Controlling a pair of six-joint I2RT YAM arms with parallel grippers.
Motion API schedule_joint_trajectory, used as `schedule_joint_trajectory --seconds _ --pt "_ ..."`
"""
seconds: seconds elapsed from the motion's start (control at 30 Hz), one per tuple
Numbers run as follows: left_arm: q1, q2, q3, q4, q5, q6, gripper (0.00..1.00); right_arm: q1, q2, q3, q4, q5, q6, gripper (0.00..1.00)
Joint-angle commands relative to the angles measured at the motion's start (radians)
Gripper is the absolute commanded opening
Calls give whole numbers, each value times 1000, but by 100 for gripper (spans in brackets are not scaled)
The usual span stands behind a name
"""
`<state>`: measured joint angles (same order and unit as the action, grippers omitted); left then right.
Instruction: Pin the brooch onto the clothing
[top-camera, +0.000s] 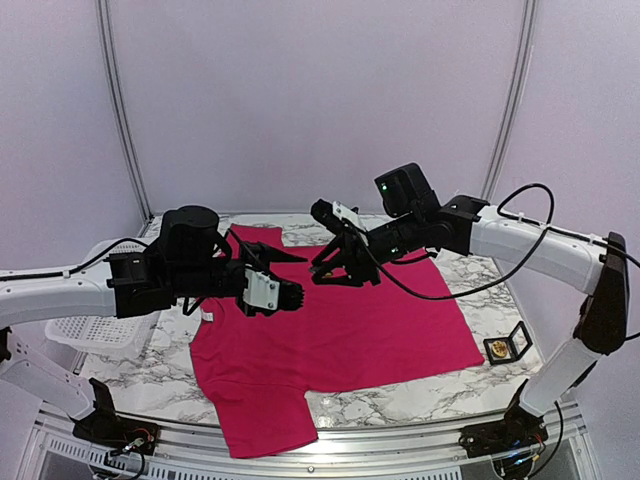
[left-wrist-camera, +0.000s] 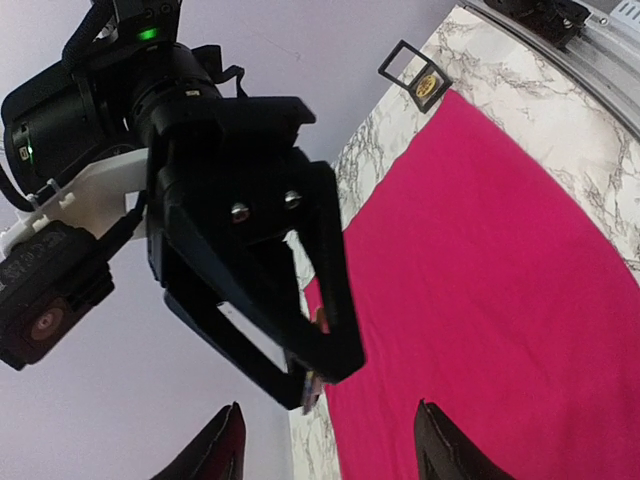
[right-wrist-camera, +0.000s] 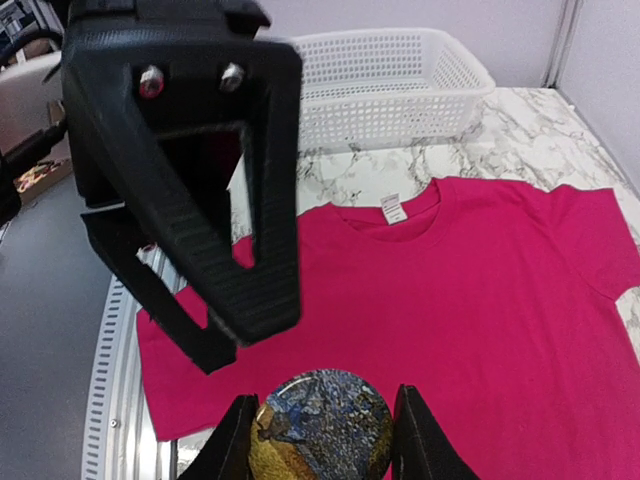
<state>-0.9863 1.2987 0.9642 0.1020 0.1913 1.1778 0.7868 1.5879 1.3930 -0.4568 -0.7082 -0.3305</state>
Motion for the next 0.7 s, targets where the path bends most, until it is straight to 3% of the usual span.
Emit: schedule_joint_trajectory --seconds 0.0,0.53,0.67 --pt "-10 -46 -18 67 -37 53 59 43 12 65 -97 17 -32 6" --pt "-15 40 26 44 -45 58 40 61 10 75 -87 -21 -31 6" --pt "-19 54 31 56 -44 59 30 60 16 76 -88 -18 -34 6"
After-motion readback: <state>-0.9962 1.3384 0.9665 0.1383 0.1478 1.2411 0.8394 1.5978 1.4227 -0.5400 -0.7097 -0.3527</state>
